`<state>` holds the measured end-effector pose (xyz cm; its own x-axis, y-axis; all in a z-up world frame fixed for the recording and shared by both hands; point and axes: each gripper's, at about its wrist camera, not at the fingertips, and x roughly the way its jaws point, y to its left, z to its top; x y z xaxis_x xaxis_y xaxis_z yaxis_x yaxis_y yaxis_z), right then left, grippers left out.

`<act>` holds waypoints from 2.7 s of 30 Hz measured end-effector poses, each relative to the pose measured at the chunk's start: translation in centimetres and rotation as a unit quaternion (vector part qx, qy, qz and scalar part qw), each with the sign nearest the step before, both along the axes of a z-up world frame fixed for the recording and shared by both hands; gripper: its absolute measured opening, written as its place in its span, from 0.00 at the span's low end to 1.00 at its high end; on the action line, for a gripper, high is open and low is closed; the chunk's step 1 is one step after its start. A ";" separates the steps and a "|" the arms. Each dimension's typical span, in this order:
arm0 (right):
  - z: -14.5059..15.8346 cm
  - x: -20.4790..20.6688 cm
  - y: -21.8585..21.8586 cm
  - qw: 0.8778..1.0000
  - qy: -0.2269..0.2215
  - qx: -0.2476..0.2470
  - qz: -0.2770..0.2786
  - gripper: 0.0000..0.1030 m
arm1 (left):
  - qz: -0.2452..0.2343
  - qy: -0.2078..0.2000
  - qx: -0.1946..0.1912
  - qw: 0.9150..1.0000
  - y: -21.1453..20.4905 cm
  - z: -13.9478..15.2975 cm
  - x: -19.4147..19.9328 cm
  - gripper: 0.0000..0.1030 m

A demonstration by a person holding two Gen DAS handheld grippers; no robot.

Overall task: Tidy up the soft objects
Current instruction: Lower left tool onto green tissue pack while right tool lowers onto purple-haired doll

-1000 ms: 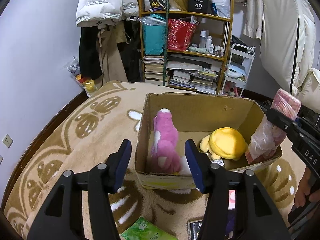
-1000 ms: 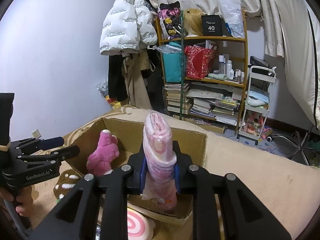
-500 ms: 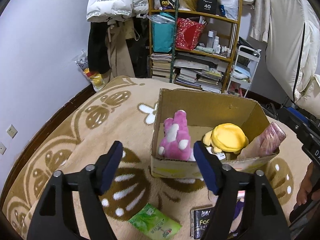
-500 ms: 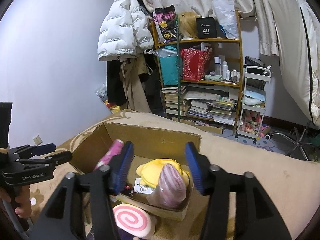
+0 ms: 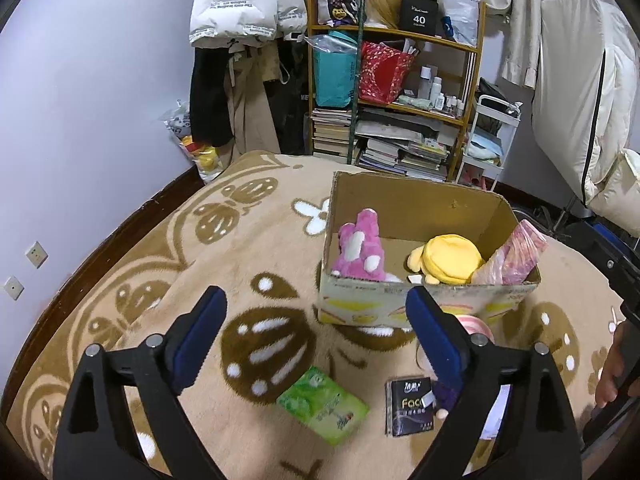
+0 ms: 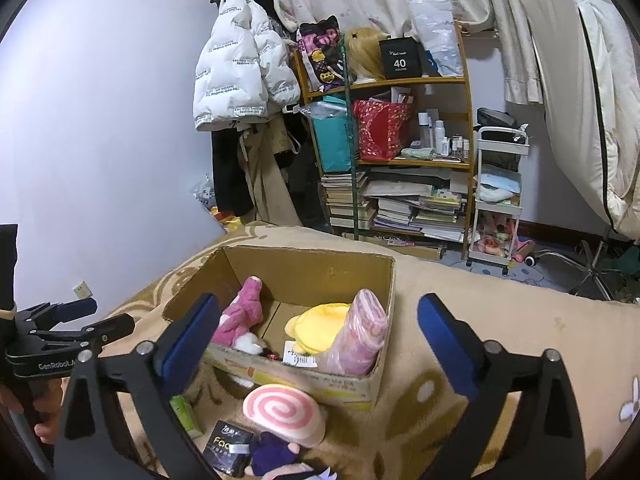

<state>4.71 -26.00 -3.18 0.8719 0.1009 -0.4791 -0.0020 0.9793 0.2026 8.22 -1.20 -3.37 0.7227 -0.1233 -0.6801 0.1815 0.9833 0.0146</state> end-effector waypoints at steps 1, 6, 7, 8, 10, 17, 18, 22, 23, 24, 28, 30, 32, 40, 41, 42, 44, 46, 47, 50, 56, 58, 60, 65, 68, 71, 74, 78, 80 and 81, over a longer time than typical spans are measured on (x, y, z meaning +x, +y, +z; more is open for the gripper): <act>0.1 -0.3 0.1 1.000 0.001 0.001 -0.001 1.00 | 0.002 0.000 0.001 1.000 0.1 0.2 -0.2 0.92; 0.4 -1.6 0.4 1.000 0.007 0.004 -0.003 1.00 | 0.006 0.006 -0.001 1.000 0.9 0.6 -1.4 0.94; 0.4 -1.9 0.4 1.000 0.009 0.004 -0.003 1.00 | 0.007 0.008 0.001 1.000 1.0 0.6 -1.6 0.95; 0.4 -2.1 0.6 1.000 0.010 0.005 -0.003 1.00 | 0.007 0.009 0.002 1.000 1.1 0.6 -1.8 0.95; 0.5 -2.6 0.7 1.000 0.013 0.005 -0.002 1.00 | 0.009 0.014 0.005 1.000 1.1 0.7 -2.2 0.97; 0.0 -3.7 1.6 1.000 0.029 0.002 0.001 1.00 | 0.009 0.048 0.011 0.999 1.3 -0.1 -2.3 0.97; -0.2 -3.8 1.7 0.999 0.034 0.000 0.001 1.00 | 0.009 0.053 0.013 0.998 1.3 -0.3 -2.2 0.97; -0.9 -4.0 2.0 0.999 0.049 -0.002 0.005 1.00 | 0.010 0.074 0.016 0.997 1.3 -1.2 -1.7 0.97; -1.2 -4.0 2.1 0.999 0.054 -0.003 0.006 1.00 | 0.010 0.080 0.016 0.997 1.4 -1.4 -1.5 0.97; -1.5 -4.1 2.3 0.998 0.059 -0.005 0.006 1.00 | 0.011 0.086 0.015 0.996 1.4 -1.7 -1.3 0.97; -2.5 -3.7 2.6 0.997 0.077 -0.010 0.010 1.00 | 0.013 0.111 0.011 0.994 1.5 -2.8 -0.5 0.97; -3.0 -3.3 2.9 0.996 0.085 -0.012 0.010 1.00 | 0.014 0.121 0.011 0.992 1.5 -3.5 -0.1 0.97; -3.5 -3.1 3.0 0.996 0.093 -0.014 0.011 1.00 | 0.017 0.135 0.010 0.991 1.5 -4.2 0.5 0.97; -5.8 -1.9 3.6 0.991 0.132 -0.023 0.016 1.00 | 0.031 0.174 0.018 0.984 1.6 -6.9 2.1 0.97; -6.0 -1.7 3.5 0.990 0.137 -0.024 0.017 1.00 | 0.029 0.182 0.016 0.983 1.6 -7.2 2.3 0.97; -6.2 -1.6 3.6 0.990 0.141 -0.025 0.018 1.00 | 0.028 0.190 0.014 0.981 1.6 -7.5 2.4 0.97; -6.8 -1.3 3.7 0.988 0.152 -0.027 0.021 1.00 | 0.028 0.202 0.011 0.979 1.5 -8.0 2.7 0.97; -7.2 -1.0 3.8 0.987 0.160 -0.029 0.023 1.00 | 0.027 0.214 0.011 0.977 1.4 -8.6 2.9 0.97; -7.5 -0.9 3.9 0.986 0.164 -0.029 0.024 1.00 | 0.027 0.217 0.010 0.976 1.3 -8.8 3.0 0.97; -8.3 -0.5 4.0 0.983 0.180 -0.031 0.026 1.00 | 0.023 0.234 0.014 0.972 1.0 -9.8 3.2 0.97; -10.1 0.3 4.6 0.976 0.210 -0.033 0.035 1.00 | 0.021 0.261 0.017 0.965 0.7 -11.5 3.8 0.97; -10.6 0.7 4.7 0.974 0.221 -0.030 0.037 1.00 | 0.024 0.267 0.019 0.963 0.7 -11.9 4.0 0.97; -11.2 1.0 4.8 0.971 0.232 -0.029 0.038 1.00 | 0.026 0.274 0.019 0.961 0.8 -12.3 4.1 0.97; -12.2 1.5 5.1 0.967 0.250 -0.031 0.042 1.00 | 0.032 0.288 0.015 0.957 1.0 -13.3 4.5 0.97; -12.7 1.7 5.3 0.964 0.260 -0.032 0.044 1.00 | 0.035 0.296 0.018 0.954 1.2 -14.1 5.1 0.97; -13.3 1.8 5.4 0.961 0.271 -0.035 0.046 1.00 | 0.036 0.305 0.021 0.951 1.2 -14.8 5.4 0.97; -13.8 1.9 5.5 0.958 0.280 -0.034 0.050 1.00 | 0.035 0.312 0.022 0.949 1.2 -15.3 5.8 0.96; -14.5 1.9 5.6 0.953 0.295 -0.034 0.057 1.00 | 0.035 0.313 0.026 0.949 1.0 -15.7 6.0 0.95; -14.8 1.8 5.8 0.951 0.301 -0.035 0.061 1.00 | 0.036 0.317 0.027 0.947 0.9 -15.9 6.1 0.90; -15.0 1.8 5.9 0.949 0.305 -0.038 0.062 1.00 | 0.035 0.320 0.025 0.946 0.8 -15.9 6.1 0.88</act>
